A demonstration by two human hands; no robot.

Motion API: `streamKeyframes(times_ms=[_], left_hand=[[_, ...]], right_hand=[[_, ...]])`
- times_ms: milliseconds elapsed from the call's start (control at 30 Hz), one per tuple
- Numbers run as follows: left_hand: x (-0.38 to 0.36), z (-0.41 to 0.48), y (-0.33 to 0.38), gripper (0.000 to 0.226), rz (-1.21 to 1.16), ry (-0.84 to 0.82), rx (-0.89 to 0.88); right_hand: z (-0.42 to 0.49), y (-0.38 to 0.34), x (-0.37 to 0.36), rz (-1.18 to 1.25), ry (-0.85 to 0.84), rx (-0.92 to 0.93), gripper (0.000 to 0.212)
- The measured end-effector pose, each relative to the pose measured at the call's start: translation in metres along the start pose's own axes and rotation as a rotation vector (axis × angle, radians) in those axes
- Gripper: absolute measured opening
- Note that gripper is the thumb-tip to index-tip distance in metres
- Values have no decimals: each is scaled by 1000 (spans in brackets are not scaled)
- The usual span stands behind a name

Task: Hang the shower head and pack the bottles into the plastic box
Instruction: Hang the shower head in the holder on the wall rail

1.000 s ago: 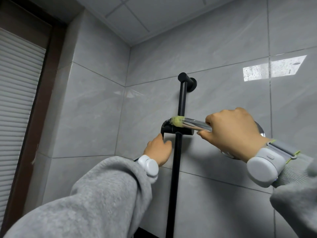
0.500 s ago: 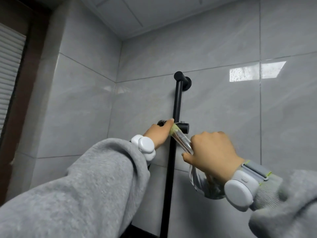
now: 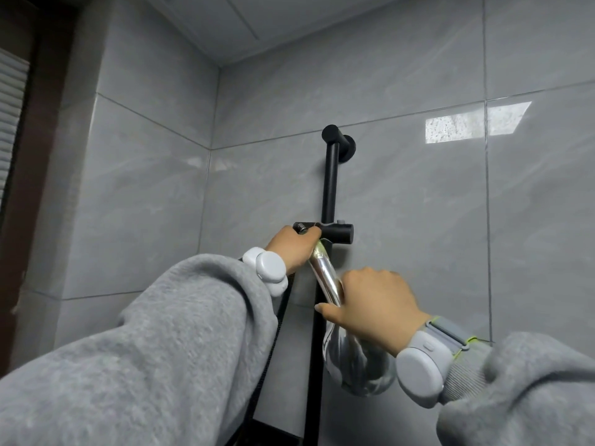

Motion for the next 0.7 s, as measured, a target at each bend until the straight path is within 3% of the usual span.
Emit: streamKeyframes(times_ms=[267,400,533,700], left_hand=[[4,-1,4,22,213,-56,-98],[7,-6,11,11,302,-78,-160],[6,-12,11,17,291,-73,-184],[7,-10,2,38,270,-39,-159]], right_hand=[[0,-17,-24,125,-159,111,76],[4,-17,-24,105,-123,147,70],[4,-14,-21,72,-59,185,49],[3,-8,-27,67,-79,186,46]])
Point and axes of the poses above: each hand's wrist, its own z-axis towards the middle knuckle, its own x-axis out of the back of the hand, y = z × x, the point moved 6 cm from there along z, towards the middle knuckle, and after that the axes turned 13 degrees about -z, right-handed, at the moved point
